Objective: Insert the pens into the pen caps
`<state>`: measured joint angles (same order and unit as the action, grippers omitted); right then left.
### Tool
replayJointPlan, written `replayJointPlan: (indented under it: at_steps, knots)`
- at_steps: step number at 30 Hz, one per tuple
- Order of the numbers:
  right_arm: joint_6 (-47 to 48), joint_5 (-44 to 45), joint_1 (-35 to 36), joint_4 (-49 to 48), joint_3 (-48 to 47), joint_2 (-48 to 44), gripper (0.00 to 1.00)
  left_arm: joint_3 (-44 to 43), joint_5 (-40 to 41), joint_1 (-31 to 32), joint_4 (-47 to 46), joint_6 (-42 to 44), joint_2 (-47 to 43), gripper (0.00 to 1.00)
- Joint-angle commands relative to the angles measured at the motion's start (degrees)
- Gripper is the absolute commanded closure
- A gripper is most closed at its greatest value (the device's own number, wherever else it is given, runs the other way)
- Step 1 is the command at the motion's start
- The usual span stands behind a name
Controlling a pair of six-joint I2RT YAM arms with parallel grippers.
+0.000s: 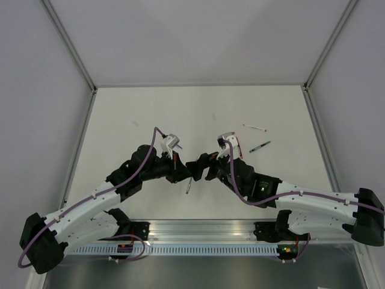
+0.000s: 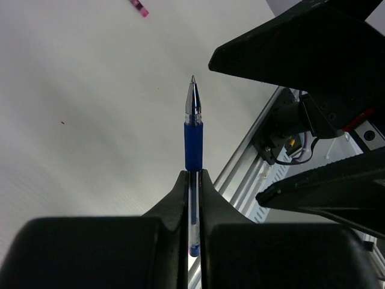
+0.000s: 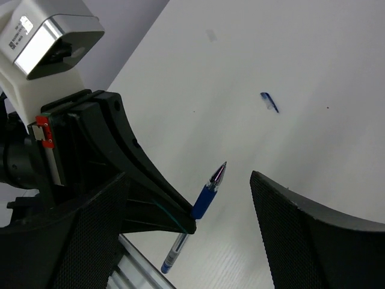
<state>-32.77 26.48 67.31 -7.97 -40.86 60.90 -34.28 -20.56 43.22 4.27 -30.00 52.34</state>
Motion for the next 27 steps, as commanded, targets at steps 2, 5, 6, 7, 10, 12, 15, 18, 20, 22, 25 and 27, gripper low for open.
replayJointPlan:
  at_steps: [2, 5, 6, 7, 10, 12, 15, 18, 20, 22, 25, 27]
  knots:
    - [-2.82, -2.58, 0.28, -6.35, -0.89, 1.23, 0.13, 1.14, -4.75, 0.11, -3.92, -2.34, -1.88, 0.98]
    - [-3.43, -1.17, 0.28, -7.41, 0.25, 1.58, 0.16, 2.02, -5.19, 0.11, -6.03, -2.87, -3.11, 0.98]
    - [-3.78, -0.82, 0.28, -7.59, 0.43, 1.67, 0.17, 2.37, -5.2, 0.11, -6.29, -3.13, -3.73, 0.98]
    - [-3.79, -0.82, 0.28, -7.59, 0.43, 1.76, 0.18, 2.47, -5.28, 0.11, -6.56, -3.31, -4.08, 0.98]
    - [-5.19, 0.06, 0.28, -7.85, 1.05, 1.76, 0.2, 2.64, -4.93, 0.11, -6.82, -3.84, -5.22, 0.98]
    - [-5.72, 0.5, 0.28, -8.29, 1.57, 1.5, 0.21, 2.73, -5.02, 0.11, -7.26, -4.28, -5.75, 0.98]
    - [-6.77, 0.15, 0.28, -9.78, 2.36, 1.67, 0.25, 2.82, -5.02, 0.11, -7.61, -4.54, -6.28, 0.98]
    - [-8.09, -1.25, 0.28, -12.33, 3.68, 2.11, 0.33, 3.08, -4.58, 0.19, -8.14, -4.98, -6.72, 0.98]
    - [-8.97, -1.78, 0.28, -14.0, 4.38, 2.38, 0.43, 3.17, -4.93, 0.11, -9.02, -5.33, -6.98, 0.98]
    - [-9.41, -2.05, 0.28, -14.62, 4.65, 2.64, 0.55, 3.52, -4.58, 0.11, -9.46, -5.86, -7.07, 0.98]
    - [-9.76, -2.13, 0.28, -15.76, 4.74, 2.9, 0.76, 3.61, -4.49, 0.11, -9.9, -6.21, -6.9, 0.98]
    - [-10.2, -2.22, 0.28, -16.11, 4.04, 3.34, 0.95, 3.7, -5.36, 0.11, -10.69, -6.48, -6.98, 0.98]
